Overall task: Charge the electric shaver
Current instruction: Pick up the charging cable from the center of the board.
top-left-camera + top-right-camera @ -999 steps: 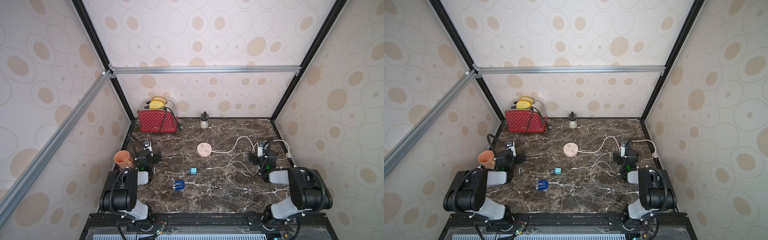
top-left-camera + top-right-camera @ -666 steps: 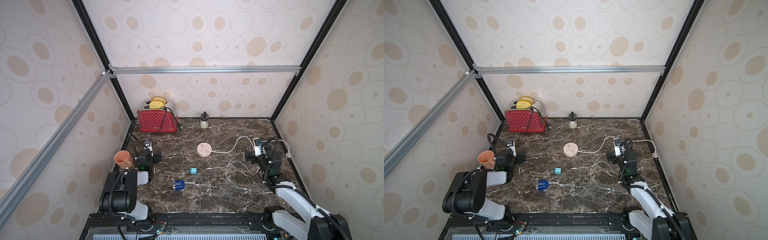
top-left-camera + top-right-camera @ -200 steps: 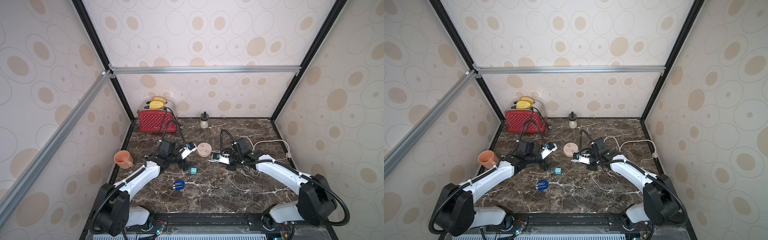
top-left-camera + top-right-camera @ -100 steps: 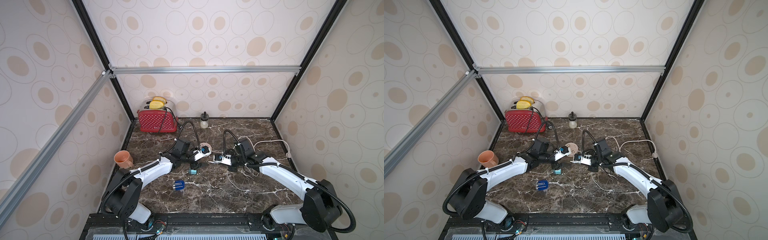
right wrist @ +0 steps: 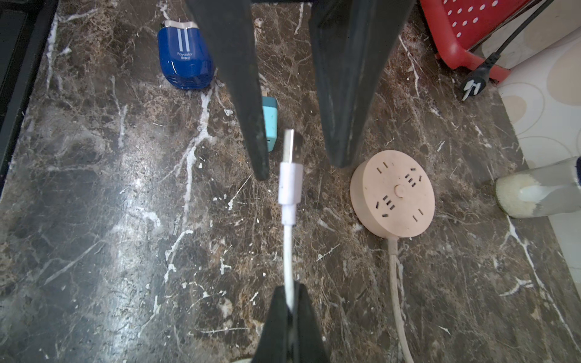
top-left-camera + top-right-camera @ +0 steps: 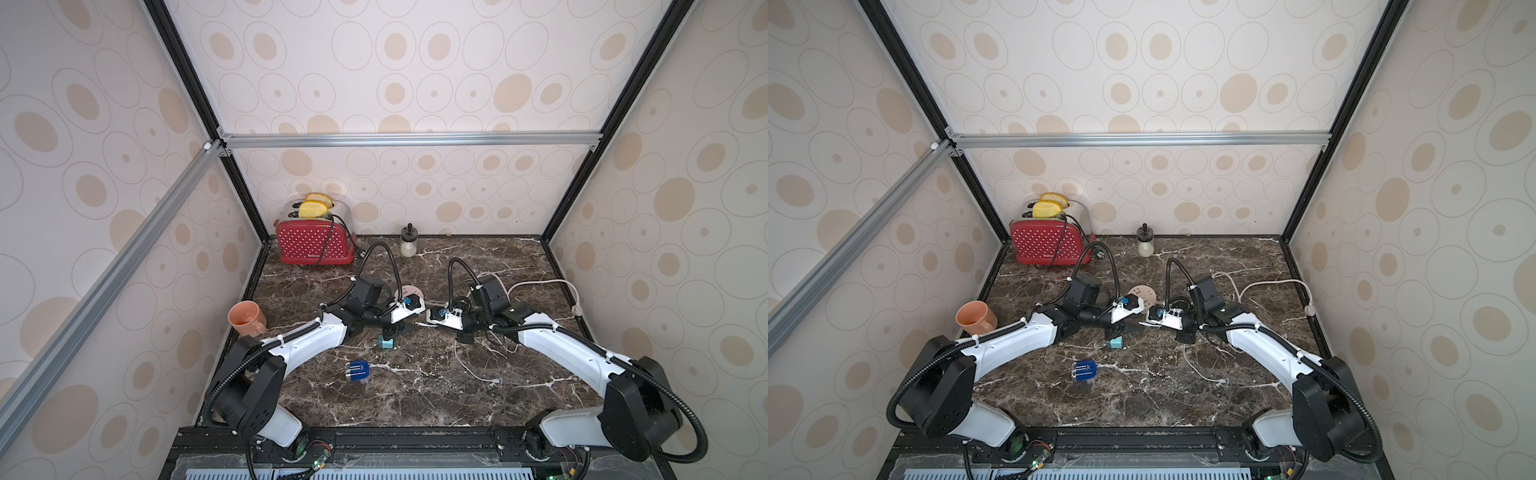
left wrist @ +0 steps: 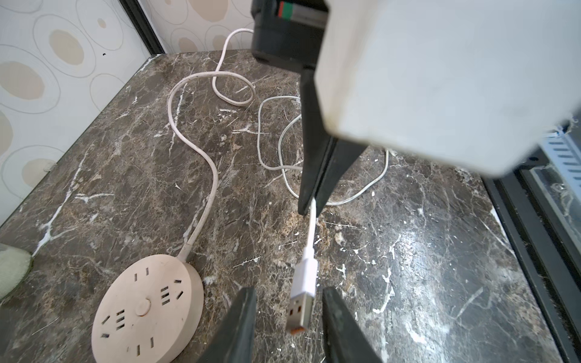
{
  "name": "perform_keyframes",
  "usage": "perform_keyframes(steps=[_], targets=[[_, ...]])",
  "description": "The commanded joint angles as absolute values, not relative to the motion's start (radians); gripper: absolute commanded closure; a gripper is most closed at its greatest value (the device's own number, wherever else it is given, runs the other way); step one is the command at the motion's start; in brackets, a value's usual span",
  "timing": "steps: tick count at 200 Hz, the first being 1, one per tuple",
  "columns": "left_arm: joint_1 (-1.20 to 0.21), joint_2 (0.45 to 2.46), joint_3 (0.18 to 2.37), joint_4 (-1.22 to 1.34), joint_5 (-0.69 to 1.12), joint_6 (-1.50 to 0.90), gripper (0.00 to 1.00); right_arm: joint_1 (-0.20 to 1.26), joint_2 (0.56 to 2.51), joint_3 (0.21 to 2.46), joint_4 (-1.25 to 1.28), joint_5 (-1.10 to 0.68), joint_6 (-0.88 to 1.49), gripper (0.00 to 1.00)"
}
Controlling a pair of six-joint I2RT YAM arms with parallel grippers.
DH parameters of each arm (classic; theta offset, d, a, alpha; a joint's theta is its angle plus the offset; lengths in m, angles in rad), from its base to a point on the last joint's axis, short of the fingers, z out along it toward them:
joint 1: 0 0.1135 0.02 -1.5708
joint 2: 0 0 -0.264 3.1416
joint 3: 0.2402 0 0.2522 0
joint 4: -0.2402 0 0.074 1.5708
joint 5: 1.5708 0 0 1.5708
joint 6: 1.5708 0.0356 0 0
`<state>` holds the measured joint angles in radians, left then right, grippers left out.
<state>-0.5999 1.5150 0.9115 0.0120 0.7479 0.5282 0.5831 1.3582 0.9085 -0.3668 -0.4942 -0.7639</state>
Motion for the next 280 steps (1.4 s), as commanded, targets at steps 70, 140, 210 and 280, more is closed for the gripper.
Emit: perform_keyframes(steps=[70,140,210,280], targets=[[-0.615,1.532,0.969,-0.052,0.755,0.592,0.94,0.564,1.369,0.908,-0.377,-0.574,-0.731,1.0],[-0.615,1.527,0.957,-0.041,0.722,0.587,0.7,0.532,1.404,0.943,-0.439,-0.638,-0.711,1.0],[-0.615,1.541,0.968,-0.046,0.762,0.578,0.61,0.532,1.408,0.946,-0.433,-0.635,-0.723,1.0],[-0.614,1.553,0.971,-0.016,0.795,0.53,0.59,0.533,1.417,0.939,-0.418,-0.627,-0.719,1.0]])
